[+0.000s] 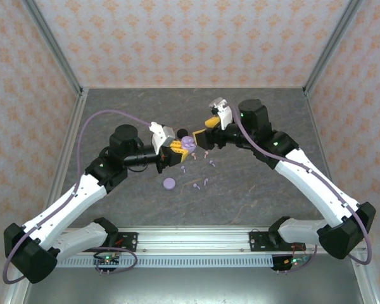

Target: Insert the wireless bluetooth earbuds into the charging case

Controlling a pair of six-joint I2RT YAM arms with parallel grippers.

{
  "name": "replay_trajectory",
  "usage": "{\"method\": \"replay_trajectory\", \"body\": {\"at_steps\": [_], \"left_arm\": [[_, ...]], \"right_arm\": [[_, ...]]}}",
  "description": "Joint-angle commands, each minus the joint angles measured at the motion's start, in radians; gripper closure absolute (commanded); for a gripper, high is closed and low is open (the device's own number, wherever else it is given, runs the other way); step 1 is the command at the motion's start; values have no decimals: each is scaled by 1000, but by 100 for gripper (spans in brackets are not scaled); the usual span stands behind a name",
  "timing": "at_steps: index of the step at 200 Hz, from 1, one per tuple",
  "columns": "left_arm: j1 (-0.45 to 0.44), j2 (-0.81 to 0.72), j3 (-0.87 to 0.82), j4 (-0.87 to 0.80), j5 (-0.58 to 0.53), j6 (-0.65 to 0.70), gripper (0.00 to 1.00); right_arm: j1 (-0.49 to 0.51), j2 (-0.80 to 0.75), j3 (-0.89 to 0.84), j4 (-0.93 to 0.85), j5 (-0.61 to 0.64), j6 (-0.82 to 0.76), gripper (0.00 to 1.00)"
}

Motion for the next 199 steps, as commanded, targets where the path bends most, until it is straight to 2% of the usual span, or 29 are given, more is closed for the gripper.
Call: {"method": "replay_trajectory", "body": {"at_steps": [1, 44, 76, 90, 110, 156, 199], "left_arm": [[-5, -55, -17, 9, -52, 11, 100], [-5, -132, -47, 7, -84, 10, 100], [-5, -177, -46, 8, -92, 8, 100], [-5, -201, -45, 14, -88, 1, 100], [-5, -232, -39, 17, -85, -4, 100], [-5, -316, -32, 34, -90, -17, 100], [-5, -349, -22, 34, -92, -21, 100]], "right_arm": [[-17, -26, 4, -88, 107, 39, 31], [-25, -19, -102, -109, 164, 137, 39], [-24, 71, -135, -106, 157, 207, 46], [-15, 105, -170, -48, 105, 228, 46], [27, 164, -202, -13, 131, 263, 45], [135, 351, -151, -34, 194, 302, 45], [196, 540, -9, -96, 263, 328, 49]]}}
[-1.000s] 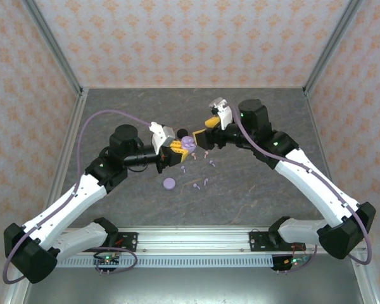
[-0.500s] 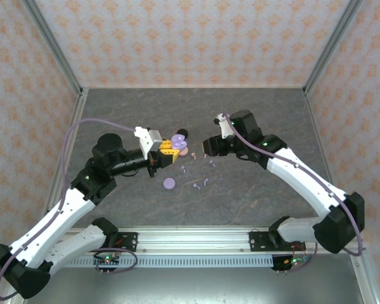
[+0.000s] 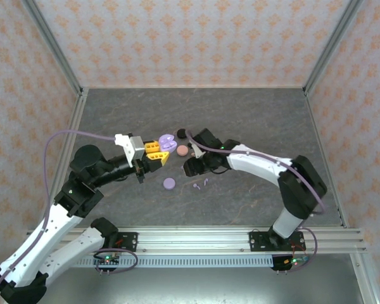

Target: Insert the wireless bluetooth earbuds into the charging case

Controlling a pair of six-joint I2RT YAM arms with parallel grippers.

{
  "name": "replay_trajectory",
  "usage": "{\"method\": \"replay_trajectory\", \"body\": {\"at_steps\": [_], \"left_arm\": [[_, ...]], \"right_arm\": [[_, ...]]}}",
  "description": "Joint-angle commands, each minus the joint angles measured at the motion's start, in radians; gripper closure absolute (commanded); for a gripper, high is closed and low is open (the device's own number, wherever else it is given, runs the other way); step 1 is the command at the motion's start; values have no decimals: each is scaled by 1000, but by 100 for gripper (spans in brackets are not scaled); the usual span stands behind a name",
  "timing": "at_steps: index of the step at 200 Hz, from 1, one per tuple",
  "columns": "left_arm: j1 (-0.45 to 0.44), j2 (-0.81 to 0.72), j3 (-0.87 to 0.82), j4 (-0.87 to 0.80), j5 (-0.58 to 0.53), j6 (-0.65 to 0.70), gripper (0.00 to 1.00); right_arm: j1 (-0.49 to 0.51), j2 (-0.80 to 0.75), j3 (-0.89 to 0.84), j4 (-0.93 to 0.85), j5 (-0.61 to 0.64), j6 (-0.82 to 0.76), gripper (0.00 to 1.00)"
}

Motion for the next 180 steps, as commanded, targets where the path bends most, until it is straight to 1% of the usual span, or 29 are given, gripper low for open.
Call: {"method": "replay_trajectory", "body": {"at_steps": [1, 41, 68, 107, 180], "left_arm": [[-5, -16, 16, 33, -11, -17, 100], [-5, -19, 11, 37, -12, -21, 100], [-5, -20, 14, 29, -12, -19, 100], [-5, -20, 14, 19, -17, -9, 100], [-5, -12, 5, 28, -18, -13, 100]], "right_arm": [[22, 71, 94, -37, 79, 36, 49], [32, 202, 224, -115, 160, 56, 50], [32, 262, 275, -139, 184, 59, 50], [32, 336, 332, -159, 163, 54, 54], [32, 404, 382, -169, 132, 31, 63]]}}
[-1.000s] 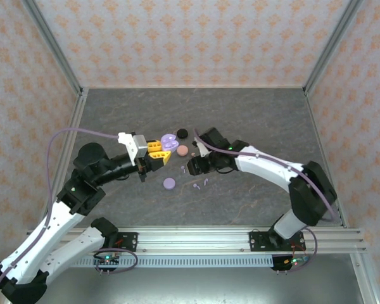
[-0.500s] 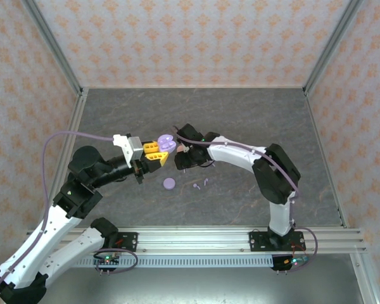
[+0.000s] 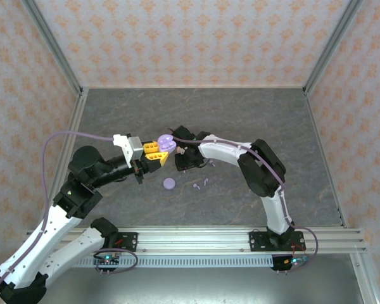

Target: Insert the wireless bluetooth earbuds into the charging case

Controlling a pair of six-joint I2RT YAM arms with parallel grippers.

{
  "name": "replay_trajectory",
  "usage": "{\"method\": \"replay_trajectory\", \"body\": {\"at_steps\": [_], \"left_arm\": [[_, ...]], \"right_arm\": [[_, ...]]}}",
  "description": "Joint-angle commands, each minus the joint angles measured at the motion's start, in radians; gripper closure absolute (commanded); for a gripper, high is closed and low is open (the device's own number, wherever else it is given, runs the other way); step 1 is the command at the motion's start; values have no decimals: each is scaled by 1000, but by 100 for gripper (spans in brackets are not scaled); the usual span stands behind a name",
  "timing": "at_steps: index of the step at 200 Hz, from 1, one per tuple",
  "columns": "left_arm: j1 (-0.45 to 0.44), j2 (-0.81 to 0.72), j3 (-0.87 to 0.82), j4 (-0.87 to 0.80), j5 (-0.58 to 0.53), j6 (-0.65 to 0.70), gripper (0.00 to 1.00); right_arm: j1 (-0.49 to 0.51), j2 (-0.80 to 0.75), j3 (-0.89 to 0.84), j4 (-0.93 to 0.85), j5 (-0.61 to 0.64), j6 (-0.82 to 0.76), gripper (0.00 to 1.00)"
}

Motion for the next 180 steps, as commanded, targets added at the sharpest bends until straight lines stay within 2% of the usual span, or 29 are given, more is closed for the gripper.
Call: {"method": "replay_trajectory", "body": {"at_steps": [1, 113, 144, 180], "left_arm": [[-5, -1, 5, 28, -17, 2, 100], [-5, -1, -1, 23, -25, 3, 100], [-5, -1, -8, 23, -33, -2, 100], [-5, 4, -34, 55, -33, -26, 100]], "right_arm": [[2, 23, 39, -36, -5, -12, 63], [3, 22, 35, -44, -31, -20, 83], [0, -56, 1, -34, 7, -33, 83], [-37, -234, -97, 15, 12, -49, 84]]}}
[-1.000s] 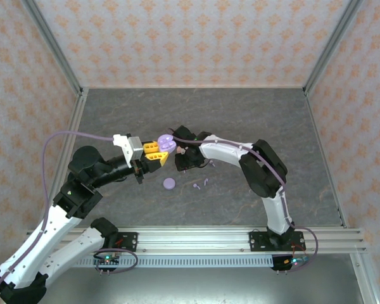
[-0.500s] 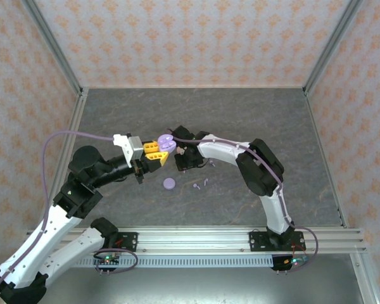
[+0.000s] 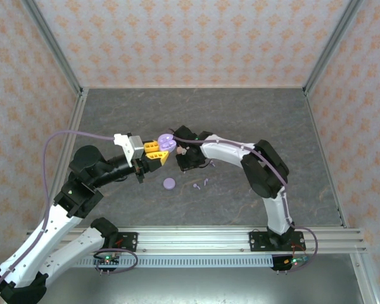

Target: Insert the wireless bluetooth earbuds into the charging case

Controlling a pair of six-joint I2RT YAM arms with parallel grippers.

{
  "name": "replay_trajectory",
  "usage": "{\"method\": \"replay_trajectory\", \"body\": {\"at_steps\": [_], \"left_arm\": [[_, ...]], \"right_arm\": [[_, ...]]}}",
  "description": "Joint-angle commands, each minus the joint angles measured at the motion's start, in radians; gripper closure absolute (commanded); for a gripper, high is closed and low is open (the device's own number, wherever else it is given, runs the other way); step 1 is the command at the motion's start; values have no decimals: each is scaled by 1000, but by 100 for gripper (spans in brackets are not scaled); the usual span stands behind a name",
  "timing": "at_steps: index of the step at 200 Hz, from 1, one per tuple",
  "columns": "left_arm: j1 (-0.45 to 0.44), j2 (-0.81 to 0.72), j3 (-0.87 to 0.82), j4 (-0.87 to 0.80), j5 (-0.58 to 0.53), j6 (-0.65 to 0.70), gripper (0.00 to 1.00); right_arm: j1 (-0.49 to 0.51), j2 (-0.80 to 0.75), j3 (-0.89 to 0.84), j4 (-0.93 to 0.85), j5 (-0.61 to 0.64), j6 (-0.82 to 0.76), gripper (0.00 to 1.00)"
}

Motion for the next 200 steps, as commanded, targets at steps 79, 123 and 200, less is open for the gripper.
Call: {"method": "replay_trajectory", "body": {"at_steps": [79, 123, 200], "left_arm": [[-6, 90, -94, 196, 8, -107, 100], [-10, 168, -84, 216, 43, -113, 100], [-32, 246, -78, 257, 63, -125, 100]], "right_arm": [[-94, -660, -211, 125, -29, -192, 84], [-92, -853, -237, 216, -86, -317, 84], [-5, -907, -189, 277, -161, -471, 84]]}}
